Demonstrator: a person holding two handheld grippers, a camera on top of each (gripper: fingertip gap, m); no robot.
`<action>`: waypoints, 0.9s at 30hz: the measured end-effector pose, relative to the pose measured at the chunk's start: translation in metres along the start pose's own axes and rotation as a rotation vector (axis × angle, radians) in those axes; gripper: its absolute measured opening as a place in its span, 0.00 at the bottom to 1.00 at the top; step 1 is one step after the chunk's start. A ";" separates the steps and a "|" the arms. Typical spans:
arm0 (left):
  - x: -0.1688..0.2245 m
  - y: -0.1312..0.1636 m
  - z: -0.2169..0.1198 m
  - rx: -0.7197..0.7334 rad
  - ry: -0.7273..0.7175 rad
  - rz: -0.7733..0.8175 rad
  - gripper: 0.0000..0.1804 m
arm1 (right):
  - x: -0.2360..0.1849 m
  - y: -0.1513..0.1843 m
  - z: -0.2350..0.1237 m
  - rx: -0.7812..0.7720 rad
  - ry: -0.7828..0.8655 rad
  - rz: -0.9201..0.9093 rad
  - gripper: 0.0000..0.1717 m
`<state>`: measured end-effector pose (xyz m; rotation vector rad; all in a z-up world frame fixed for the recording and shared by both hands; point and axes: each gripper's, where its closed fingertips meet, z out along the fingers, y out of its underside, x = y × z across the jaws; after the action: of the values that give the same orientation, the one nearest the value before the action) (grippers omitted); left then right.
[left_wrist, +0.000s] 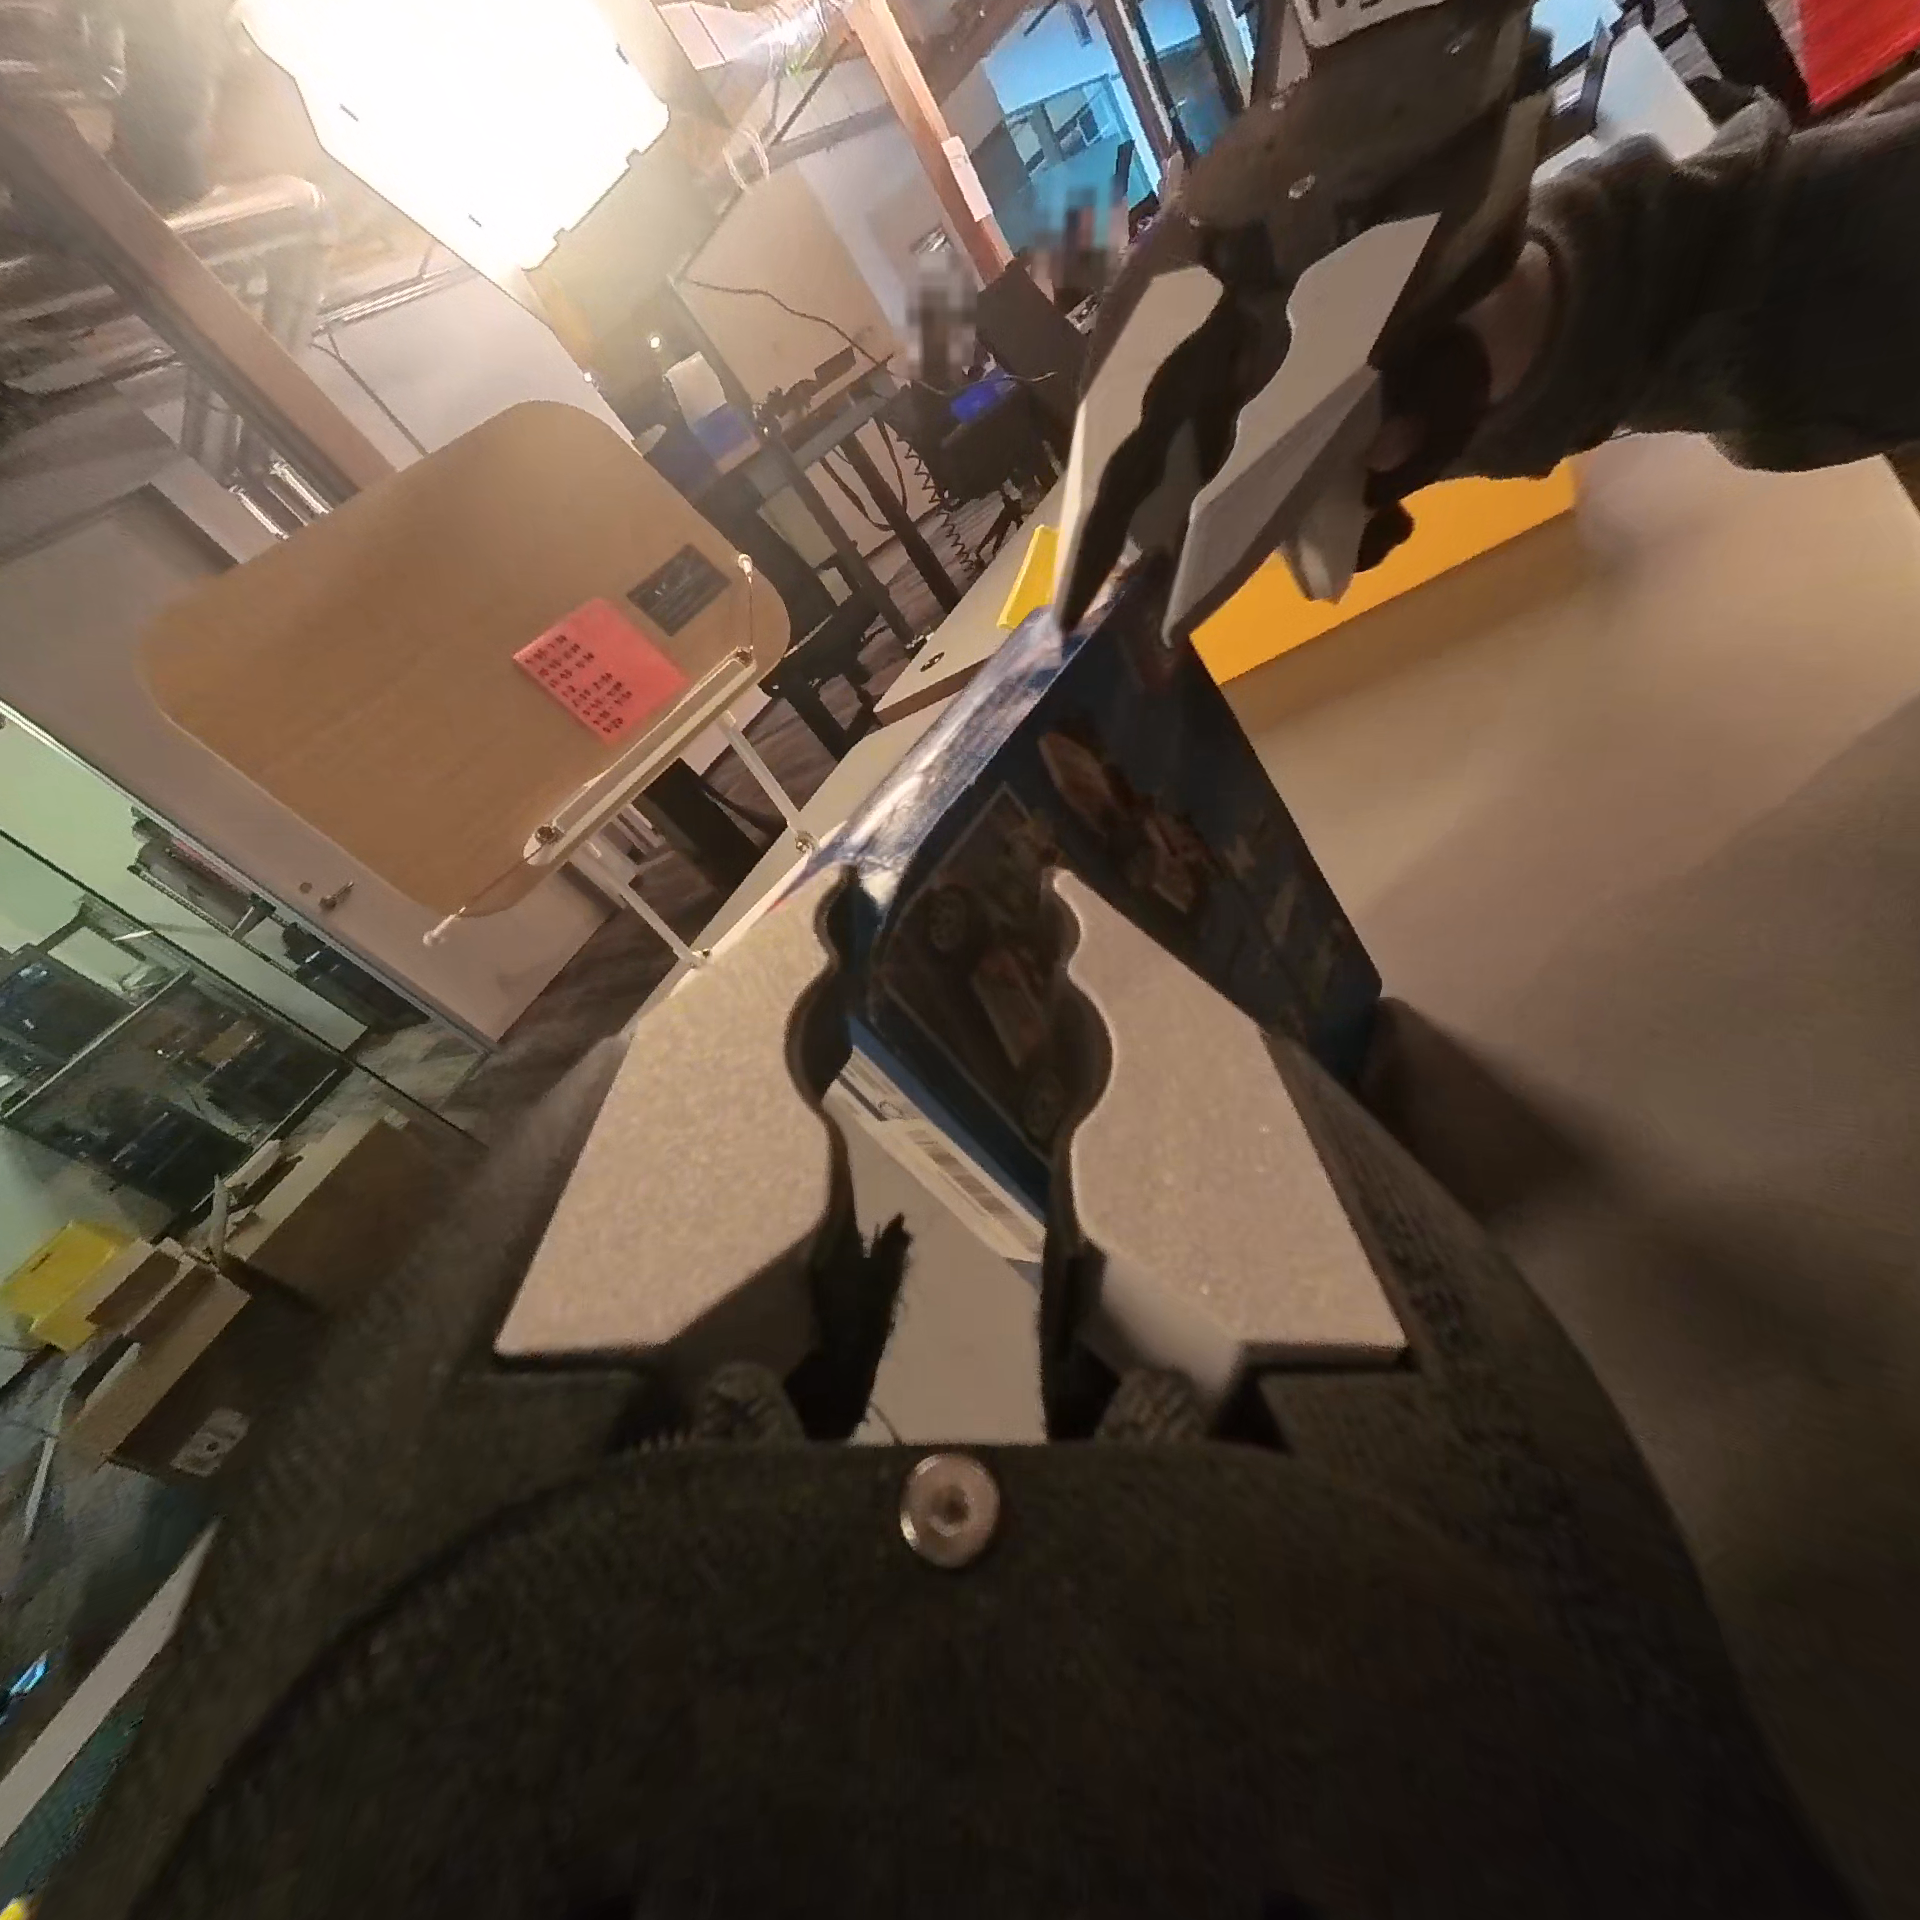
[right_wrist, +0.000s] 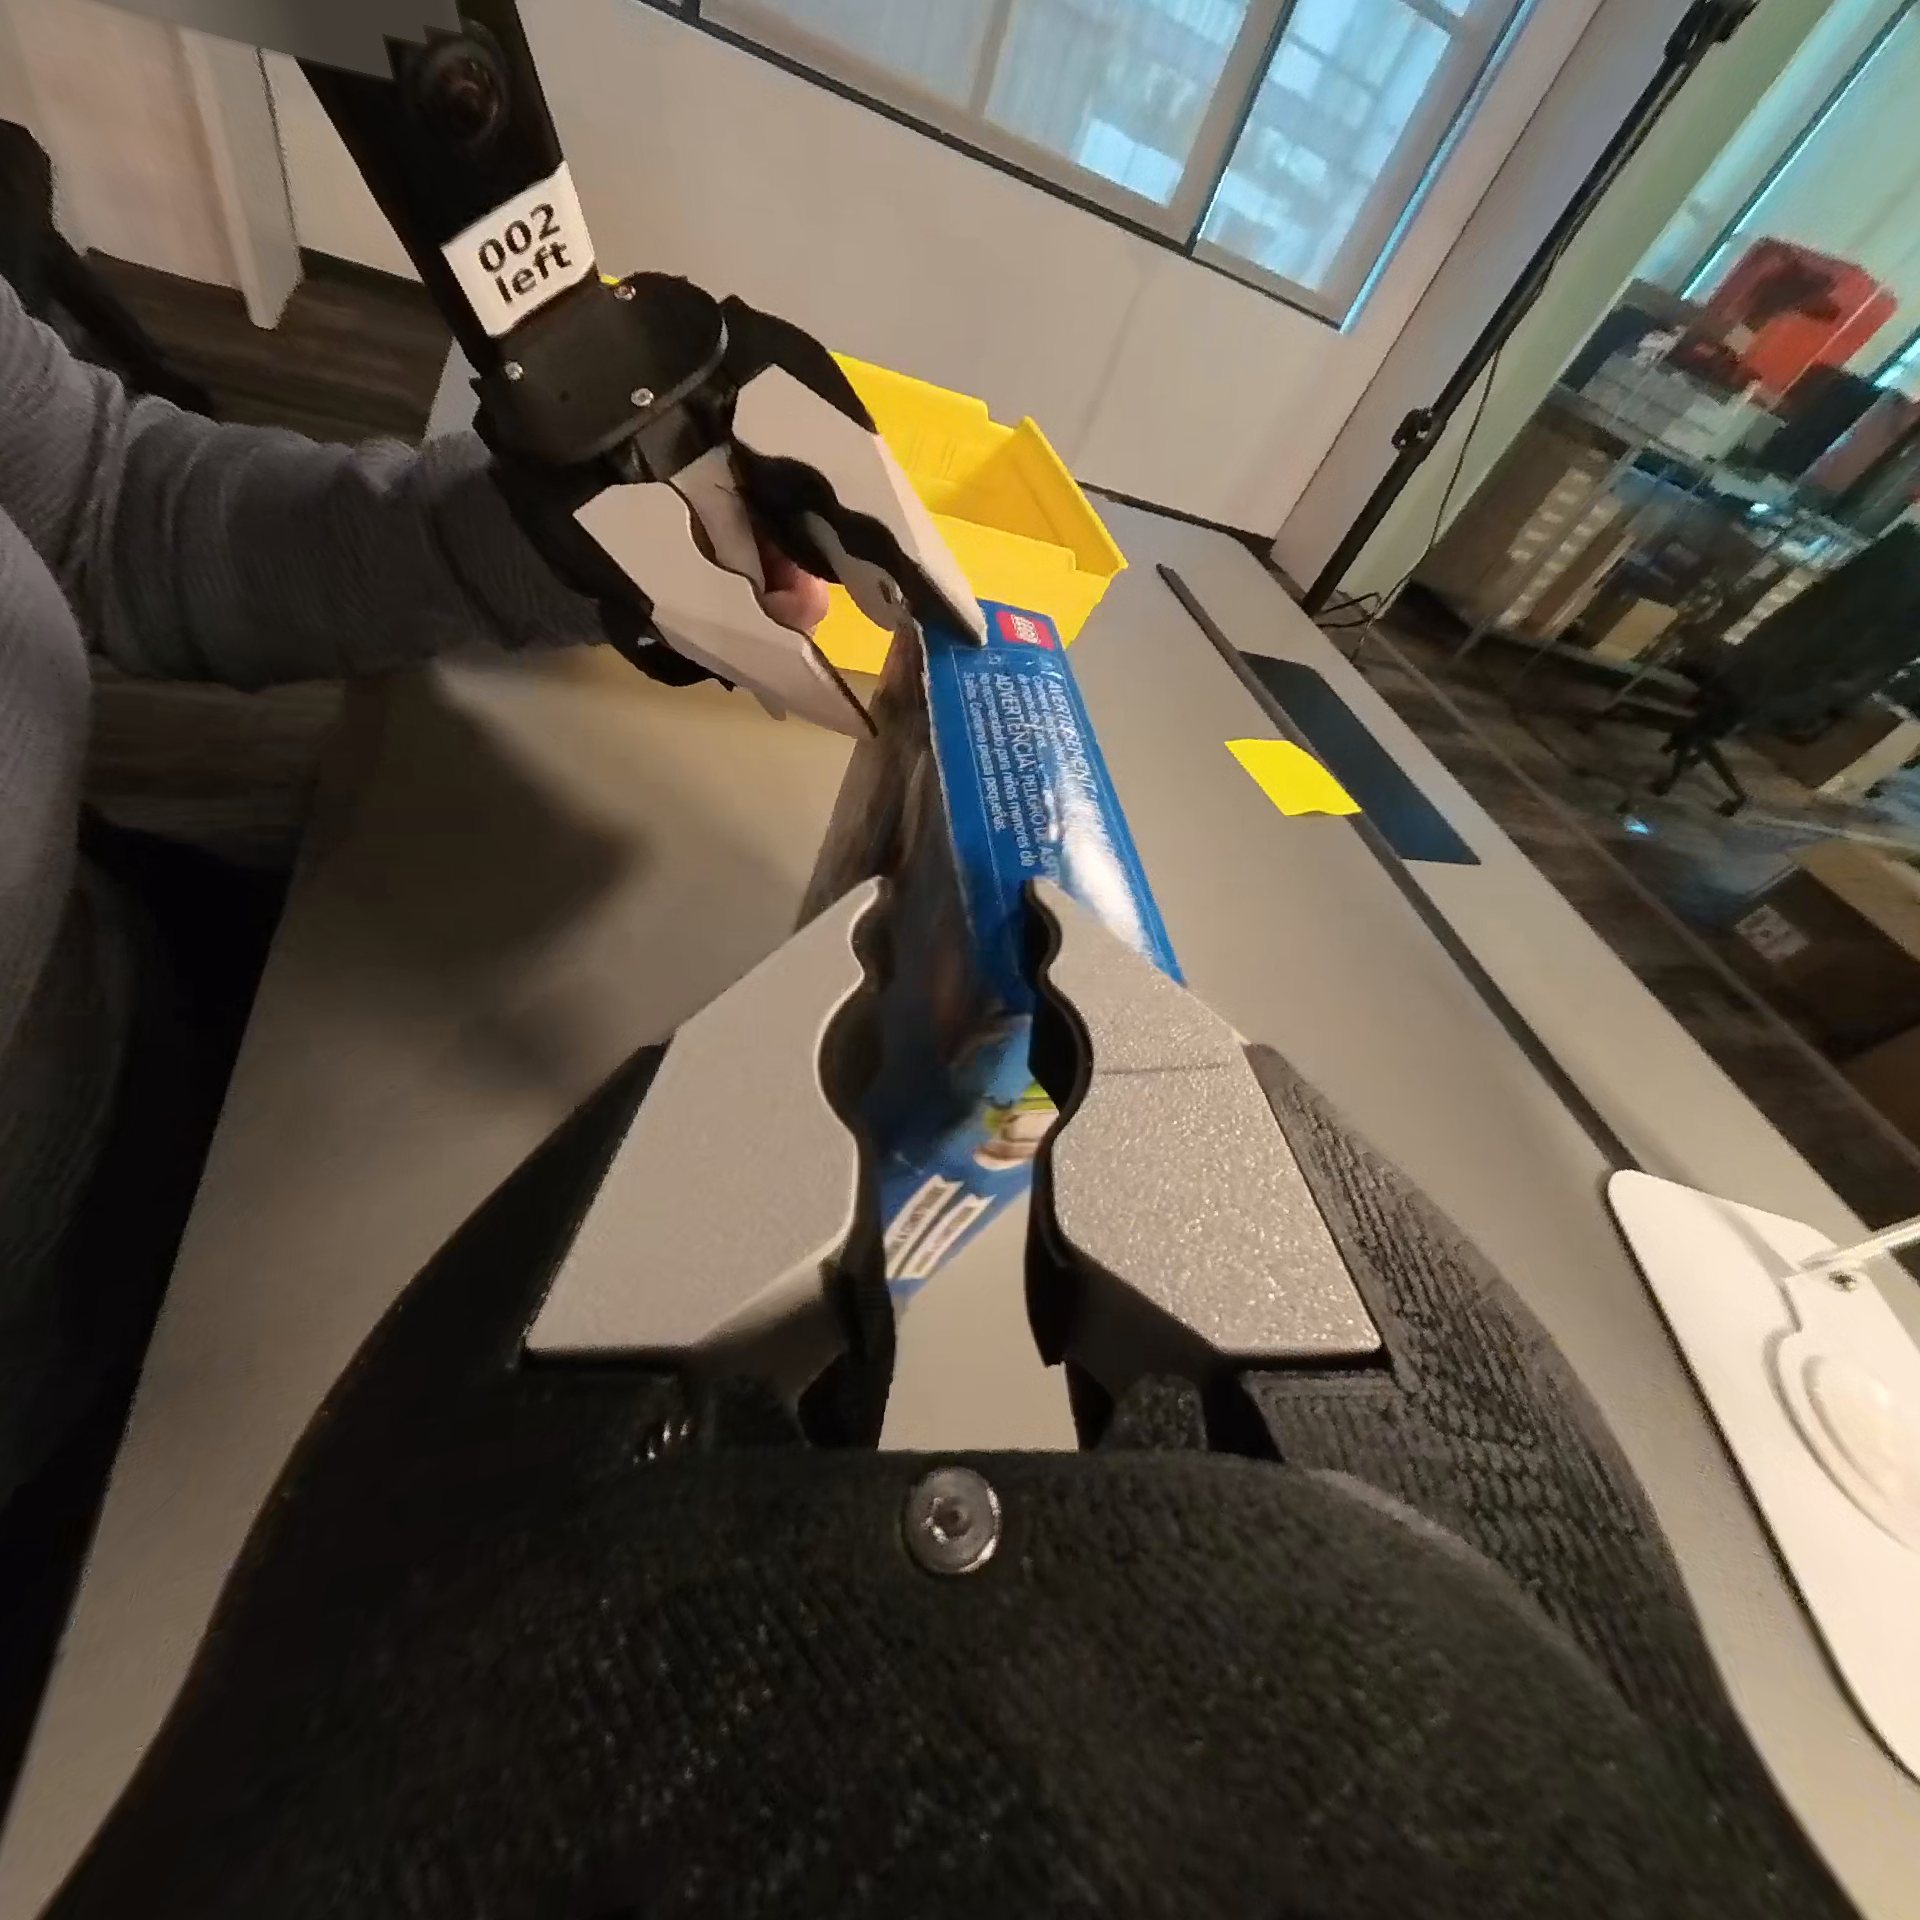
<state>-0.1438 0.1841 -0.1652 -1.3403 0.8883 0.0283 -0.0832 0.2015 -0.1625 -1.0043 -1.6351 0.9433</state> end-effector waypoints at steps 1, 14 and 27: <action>-0.001 0.001 0.000 -0.006 -0.005 -0.011 0.18 | -0.001 0.000 0.000 0.000 -0.011 0.018 0.13; -0.004 -0.014 -0.013 0.132 0.022 -0.207 0.18 | 0.022 0.052 0.015 0.112 0.007 0.288 0.56; 0.001 0.040 -0.028 -0.060 0.078 -0.553 0.58 | -0.001 0.025 0.045 0.142 -0.322 0.254 0.23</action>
<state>-0.1782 0.1715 -0.1975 -1.6135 0.5591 -0.4303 -0.1219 0.2041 -0.1965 -1.0163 -1.6962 1.4330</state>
